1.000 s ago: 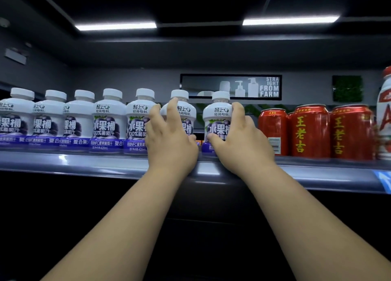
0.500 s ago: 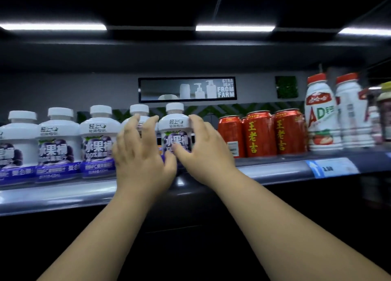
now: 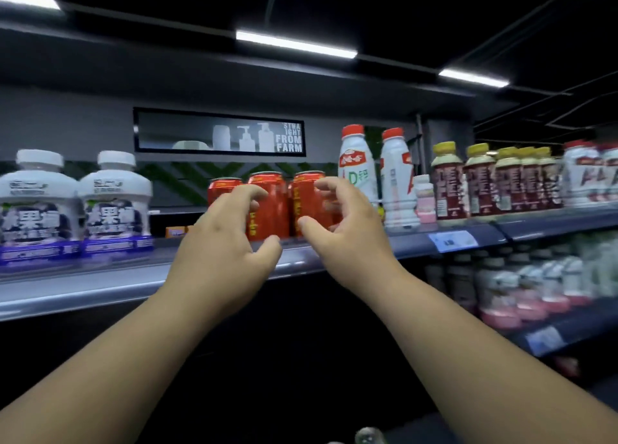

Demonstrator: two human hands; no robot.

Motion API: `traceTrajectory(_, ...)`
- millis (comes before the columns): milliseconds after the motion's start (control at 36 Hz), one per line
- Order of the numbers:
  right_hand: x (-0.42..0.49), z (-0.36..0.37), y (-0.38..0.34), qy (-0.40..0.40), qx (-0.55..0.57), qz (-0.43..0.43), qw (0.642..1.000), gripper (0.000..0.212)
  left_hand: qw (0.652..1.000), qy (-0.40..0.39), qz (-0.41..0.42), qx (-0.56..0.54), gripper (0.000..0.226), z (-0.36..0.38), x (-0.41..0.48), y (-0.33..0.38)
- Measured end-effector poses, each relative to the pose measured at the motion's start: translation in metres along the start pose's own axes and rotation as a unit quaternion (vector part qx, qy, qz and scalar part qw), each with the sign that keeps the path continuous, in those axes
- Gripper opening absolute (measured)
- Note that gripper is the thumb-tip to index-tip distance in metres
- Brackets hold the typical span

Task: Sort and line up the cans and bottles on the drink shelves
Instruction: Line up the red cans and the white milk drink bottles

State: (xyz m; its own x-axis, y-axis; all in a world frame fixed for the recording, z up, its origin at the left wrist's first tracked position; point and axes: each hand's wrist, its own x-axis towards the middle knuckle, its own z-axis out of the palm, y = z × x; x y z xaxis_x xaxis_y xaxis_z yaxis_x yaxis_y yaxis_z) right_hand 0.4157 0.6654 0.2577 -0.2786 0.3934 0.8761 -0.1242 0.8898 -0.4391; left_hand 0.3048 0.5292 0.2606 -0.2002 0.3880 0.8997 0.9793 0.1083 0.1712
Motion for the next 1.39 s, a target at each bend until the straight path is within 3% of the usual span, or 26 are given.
traceTrajectory(167,0.025,-0.076,0.07,0.005,-0.034,0.028,0.999,0.05,1.0,-0.001,-0.015,-0.009,0.061,0.073,0.022,0.054)
traceTrajectory(278,0.043,-0.107,0.114,-0.023,-0.048,0.048,0.997,0.066,0.999,0.016,-0.042,-0.008,0.067,0.118,0.042,0.076)
traceTrajectory(444,0.078,-0.111,0.156,-0.015,-0.042,0.057,0.997,0.077,0.994,0.059,-0.081,0.046,0.075,0.162,0.061,0.096)
traceTrajectory(667,0.093,-0.1,0.183,-0.05,-0.046,0.088,0.994,0.094,0.985,0.043,-0.152,0.066,0.086,0.194,0.085,0.101)
traceTrajectory(833,0.094,-0.099,0.185,-0.065,-0.082,0.087,0.991,0.096,0.98,0.05,-0.184,0.061,0.085,0.197,0.09,0.096)
traceTrajectory(1000,0.09,-0.097,0.182,-0.039,-0.077,0.075,0.993,0.097,0.978,0.058,-0.172,0.101,0.105,0.199,0.087,0.094)
traceTrajectory(1167,0.09,-0.1,0.179,-0.082,-0.112,0.077,0.987,0.092,0.984,0.022,-0.16,0.076,0.087,0.195,0.091,0.09)
traceTrajectory(1278,0.085,-0.1,0.18,-0.042,-0.067,0.039,0.996,0.08,0.986,0.023,-0.157,0.044,0.086,0.193,0.091,0.092)
traceTrajectory(1389,0.081,-0.105,0.175,0.005,0.054,-0.005,0.998,0.082,0.992,0.028,-0.123,-0.005,0.082,0.187,0.096,0.095)
